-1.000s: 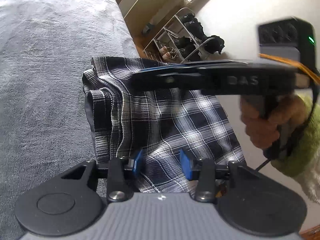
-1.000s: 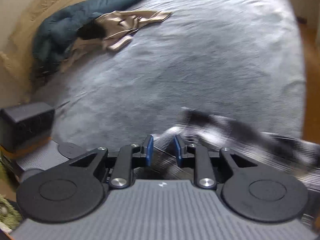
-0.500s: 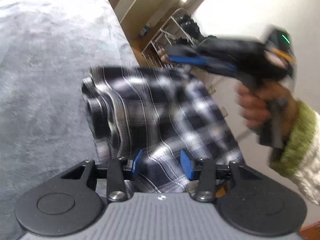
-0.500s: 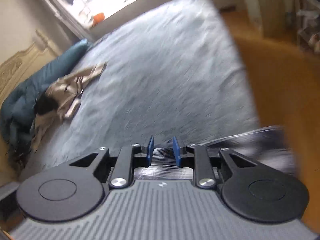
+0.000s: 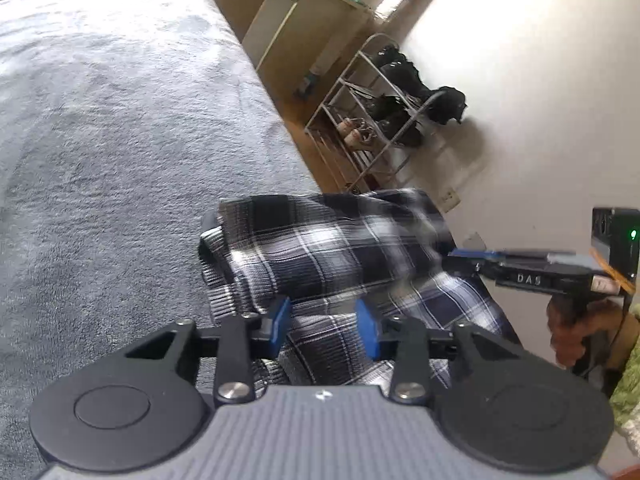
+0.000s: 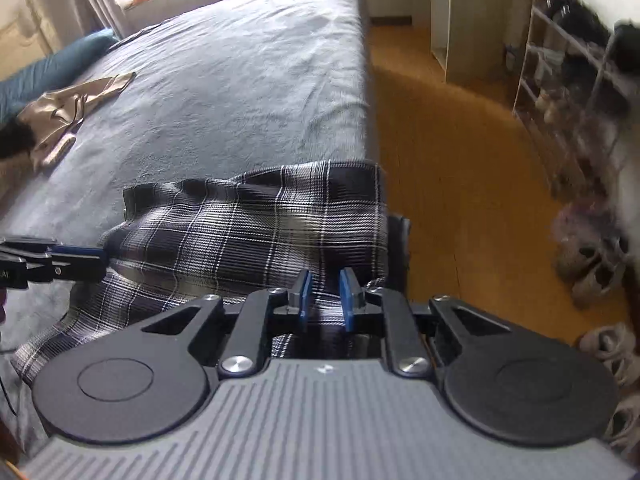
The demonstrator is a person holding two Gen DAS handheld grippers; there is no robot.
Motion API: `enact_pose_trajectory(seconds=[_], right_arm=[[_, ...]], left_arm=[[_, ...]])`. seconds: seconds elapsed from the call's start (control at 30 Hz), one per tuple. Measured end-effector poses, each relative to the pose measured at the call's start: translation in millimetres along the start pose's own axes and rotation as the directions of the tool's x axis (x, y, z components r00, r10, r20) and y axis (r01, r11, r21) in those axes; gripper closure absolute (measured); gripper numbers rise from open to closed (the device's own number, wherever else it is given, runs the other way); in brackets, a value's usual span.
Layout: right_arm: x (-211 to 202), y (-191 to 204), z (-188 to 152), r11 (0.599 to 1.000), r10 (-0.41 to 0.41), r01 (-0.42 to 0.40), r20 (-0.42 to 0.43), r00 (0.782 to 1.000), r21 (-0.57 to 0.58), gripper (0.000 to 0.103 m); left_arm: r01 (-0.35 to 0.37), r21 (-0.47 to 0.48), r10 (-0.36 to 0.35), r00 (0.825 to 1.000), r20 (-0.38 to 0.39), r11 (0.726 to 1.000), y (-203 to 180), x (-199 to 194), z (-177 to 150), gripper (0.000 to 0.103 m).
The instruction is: Fold clothes
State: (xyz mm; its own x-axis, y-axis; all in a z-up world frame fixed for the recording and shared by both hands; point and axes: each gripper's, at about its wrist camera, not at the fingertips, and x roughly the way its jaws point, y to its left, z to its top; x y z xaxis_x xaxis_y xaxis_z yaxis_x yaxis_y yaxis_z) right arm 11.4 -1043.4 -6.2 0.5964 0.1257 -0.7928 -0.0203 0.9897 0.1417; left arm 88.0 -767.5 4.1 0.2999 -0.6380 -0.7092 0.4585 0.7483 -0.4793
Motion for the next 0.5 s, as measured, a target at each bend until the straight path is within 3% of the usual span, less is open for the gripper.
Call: enact_pose_trajectory(seconds=[0.13,0.23,0.3,0.4,0.47,0.5], right_arm=[[-9,8,22,0.999,0.038,-0.036,0.057,0.998,-0.041,0.088],[12,10,31,0.996,0.065,-0.061,0.046,0.997,-0.066,0.089],[35,3,28,0.996,-0.016,0.015,-0.002,1.000,-0.088,0.090],[34,-16,28,0.993,-0.121,0.121,-0.002,0.993,0.008,0.088],[17,-13,34,0.990,-0.141,0.140,0.054,0.989,0.018,0.088],[10,-8,37,0.994,-0.110,0.109,0.080,0.991,0.013,0.088]], left_arm=[[-0.024,0.012,0.024,1.000,0.000,1.000,-4,-1,-10,0.061],[-0.039,0.017,0.039,0.999,0.003,0.999,-7,-3,-18,0.060],[-0.049,0.020,0.049,0.999,0.006,0.999,-8,-3,-23,0.060],[-0.061,0.023,0.061,0.998,0.004,0.998,-8,-4,-29,0.059],[-0.070,0.029,0.071,0.998,-0.002,0.997,-6,-4,-33,0.059],[-0.068,0.024,0.068,0.998,-0.005,0.997,-3,-4,-33,0.059]])
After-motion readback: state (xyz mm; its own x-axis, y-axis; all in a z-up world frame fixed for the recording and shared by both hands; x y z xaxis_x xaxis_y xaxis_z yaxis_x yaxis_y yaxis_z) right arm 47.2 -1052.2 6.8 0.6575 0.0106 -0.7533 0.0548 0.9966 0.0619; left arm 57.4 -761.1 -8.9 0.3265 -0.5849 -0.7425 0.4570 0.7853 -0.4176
